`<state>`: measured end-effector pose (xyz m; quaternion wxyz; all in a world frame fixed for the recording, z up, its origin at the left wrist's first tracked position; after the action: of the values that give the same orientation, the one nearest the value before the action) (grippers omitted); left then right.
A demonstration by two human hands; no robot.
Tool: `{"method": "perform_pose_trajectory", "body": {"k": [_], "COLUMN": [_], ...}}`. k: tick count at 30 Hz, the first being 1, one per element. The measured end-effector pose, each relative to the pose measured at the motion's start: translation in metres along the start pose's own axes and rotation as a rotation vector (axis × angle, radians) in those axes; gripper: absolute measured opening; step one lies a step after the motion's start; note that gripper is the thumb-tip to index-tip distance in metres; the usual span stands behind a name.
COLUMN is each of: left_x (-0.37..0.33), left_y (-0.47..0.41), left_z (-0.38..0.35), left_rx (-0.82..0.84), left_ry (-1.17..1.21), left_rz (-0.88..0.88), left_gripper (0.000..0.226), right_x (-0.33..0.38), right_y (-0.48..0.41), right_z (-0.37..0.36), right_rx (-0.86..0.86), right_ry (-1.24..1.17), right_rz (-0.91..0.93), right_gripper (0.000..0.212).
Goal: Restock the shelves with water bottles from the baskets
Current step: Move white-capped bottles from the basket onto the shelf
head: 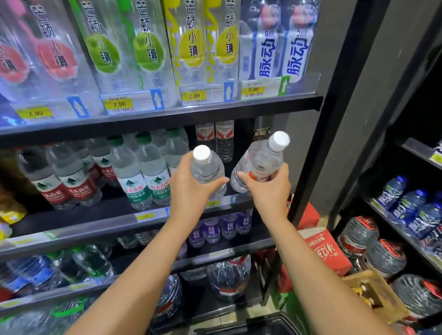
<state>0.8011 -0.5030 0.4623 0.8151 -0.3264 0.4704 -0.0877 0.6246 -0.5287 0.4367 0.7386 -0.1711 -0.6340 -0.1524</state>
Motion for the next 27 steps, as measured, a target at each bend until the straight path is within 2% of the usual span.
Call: {"method": "perform_pose_trajectory", "body": {"k": [4, 9, 15, 24, 27], "left_x": [0.014, 0.03, 0.044, 0.056, 0.056], "left_y": [-0.017, -0.026, -0.035, -0.054, -0.051], "left_z": [-0.013, -0.033, -0.046, -0.057, -0.063], "left_rx": [-0.017, 0.05, 0.079, 0.209, 0.194], "left_ry": [0.018, 0.032, -0.006, -0.095, -0.106], "left_rz": [0.034, 0.087, 0.171, 0.269, 0.276], "left_gripper": [0.075, 0.072, 0.051, 0.058, 0.063], "right_x": [-0.007, -0.015, -0.027, -0.024, -0.025], "right_y": [-0.015, -0.037, -0.06, -0.067, -0.068], "right_z": [-0.014, -0.024, -0.032, -0.047, -0.048], "right_rx": [0.037, 0.12, 0.184, 0.252, 0.258], "right_ry": [0.089, 0.18, 0.306, 0.407, 0.407], "right_rz": [0.031, 0.017, -0.059, -0.06, -0.059], "right_gripper": [0.062, 0.063, 0.066, 0.063, 0.065]}}
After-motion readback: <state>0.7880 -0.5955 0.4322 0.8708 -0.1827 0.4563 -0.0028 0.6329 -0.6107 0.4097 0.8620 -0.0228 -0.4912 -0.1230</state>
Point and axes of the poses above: each hand's wrist, its own y-axis away from the middle knuckle, its own z-axis out of the back of the hand, x = y × z, the point moved 3 cm from there along -y, towards the middle knuckle, and after that the axes turned 12 degrees about -z, right-handed, at the moved point
